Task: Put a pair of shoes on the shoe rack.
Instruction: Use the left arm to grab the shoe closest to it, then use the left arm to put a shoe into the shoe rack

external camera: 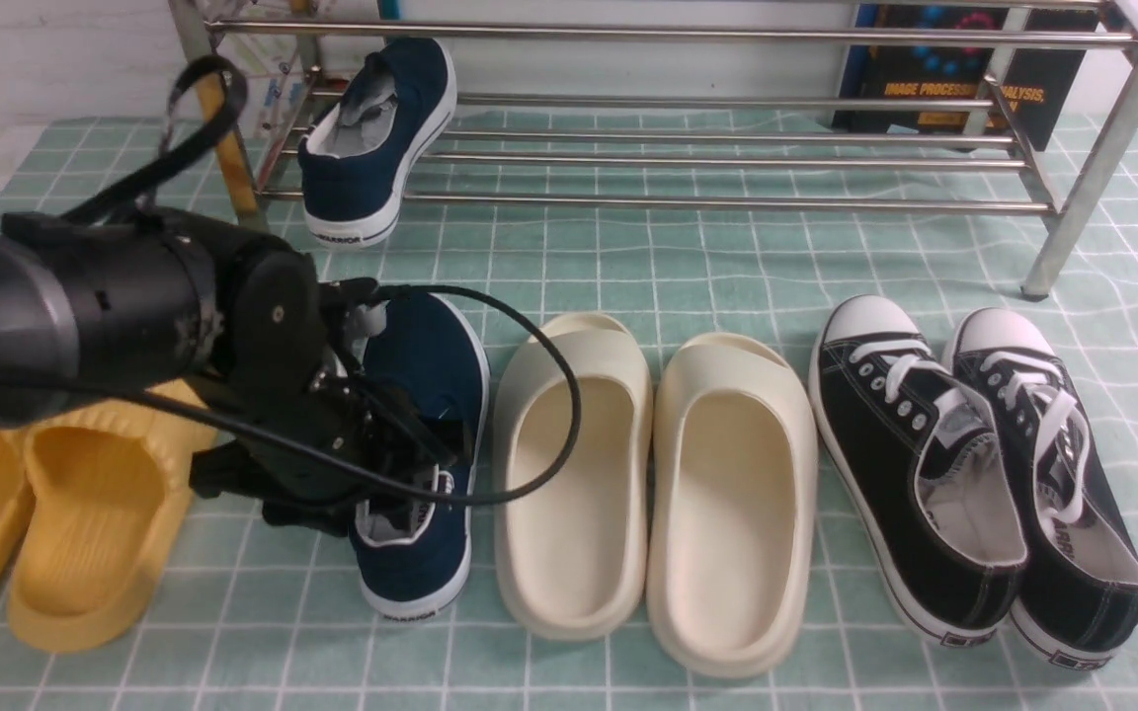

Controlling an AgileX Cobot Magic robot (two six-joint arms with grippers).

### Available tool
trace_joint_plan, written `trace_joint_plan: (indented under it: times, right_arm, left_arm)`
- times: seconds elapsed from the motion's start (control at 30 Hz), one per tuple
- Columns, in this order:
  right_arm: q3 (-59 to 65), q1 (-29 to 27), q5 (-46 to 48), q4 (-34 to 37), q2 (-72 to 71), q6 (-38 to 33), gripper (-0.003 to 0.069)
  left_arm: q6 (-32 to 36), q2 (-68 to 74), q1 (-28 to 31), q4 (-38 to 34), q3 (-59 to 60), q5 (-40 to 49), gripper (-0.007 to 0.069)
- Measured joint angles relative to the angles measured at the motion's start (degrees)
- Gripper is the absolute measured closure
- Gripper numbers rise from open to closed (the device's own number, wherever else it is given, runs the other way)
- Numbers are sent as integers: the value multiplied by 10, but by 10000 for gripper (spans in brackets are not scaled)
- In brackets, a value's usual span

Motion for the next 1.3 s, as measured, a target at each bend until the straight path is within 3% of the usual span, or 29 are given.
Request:
trace_joint_plan:
  times: [0.13,0.27,0.6,0.83,1.13,1.3]
  right_arm:
    - [0,0,0,0,0,0,419]
    - [0,0,0,0,0,0,419]
    - [0,0,0,0,0,0,419]
    - [0,0,0,0,0,0,419]
    - [0,0,0,0,0,0,419]
    - [0,0,0,0,0,0,419]
  left_arm:
    - [-1,19,0,4,1,-4,424]
    - [-2,20,0,23,-15,13,625]
    - [50,12,0,34,-236,122,629]
    - [96,120,31,0,-421,242,629]
    - [125,263,74,-13,-554,276,629]
    - [148,272,72,-20,-584,304,629]
